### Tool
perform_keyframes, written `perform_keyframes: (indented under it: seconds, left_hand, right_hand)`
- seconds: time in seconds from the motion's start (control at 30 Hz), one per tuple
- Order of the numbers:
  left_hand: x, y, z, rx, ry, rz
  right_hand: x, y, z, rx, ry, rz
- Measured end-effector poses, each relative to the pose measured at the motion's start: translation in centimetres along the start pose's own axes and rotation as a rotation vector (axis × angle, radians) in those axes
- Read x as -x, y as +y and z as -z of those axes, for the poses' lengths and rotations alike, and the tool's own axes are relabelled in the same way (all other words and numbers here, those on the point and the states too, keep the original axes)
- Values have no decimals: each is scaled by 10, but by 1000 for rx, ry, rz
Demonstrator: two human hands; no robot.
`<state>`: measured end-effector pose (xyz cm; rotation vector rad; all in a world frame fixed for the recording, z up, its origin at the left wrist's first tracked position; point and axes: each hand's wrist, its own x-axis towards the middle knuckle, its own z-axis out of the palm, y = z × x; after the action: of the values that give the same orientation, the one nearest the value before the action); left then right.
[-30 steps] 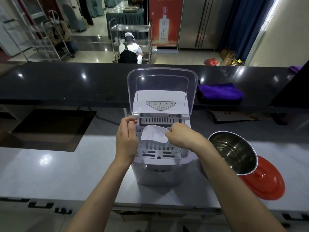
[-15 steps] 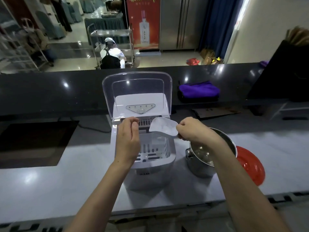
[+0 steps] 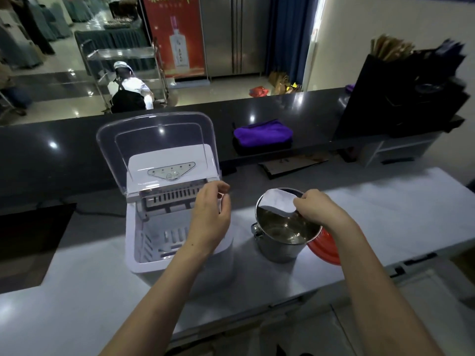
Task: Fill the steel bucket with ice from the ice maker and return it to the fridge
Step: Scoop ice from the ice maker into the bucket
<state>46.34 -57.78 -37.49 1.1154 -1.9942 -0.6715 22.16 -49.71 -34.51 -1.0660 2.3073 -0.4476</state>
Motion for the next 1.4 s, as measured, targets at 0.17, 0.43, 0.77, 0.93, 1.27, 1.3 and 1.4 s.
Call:
perform_keyframes:
  seconds: [0.17,0.43,0.77,0.93,1.27,1.3,1.4]
  left_hand:
    - [4,-2,-9,-26,-18,-10]
    - [6,0,-8,-55,-13,-6]
    - [6,-6,5,5,49,37]
    - [6,-18,26,-4,99,47]
    - [19,-38,70,-35,194,132]
    - [20,-41,74,-50,204,133]
    - [22,-52,85,-73,230,132]
  right_hand:
    - [-3,25,-14,54,35,-77]
    - [-4,32,-28,111,101,-104]
    - [1,22,-22,-195,181,-11]
    - [11,-7,-21,-310,213,104]
    - [29,-69,-35,-295,115,309]
    - [29,-74,-37,-273,98,321]
    - [29,-88,-46,-216,52,369]
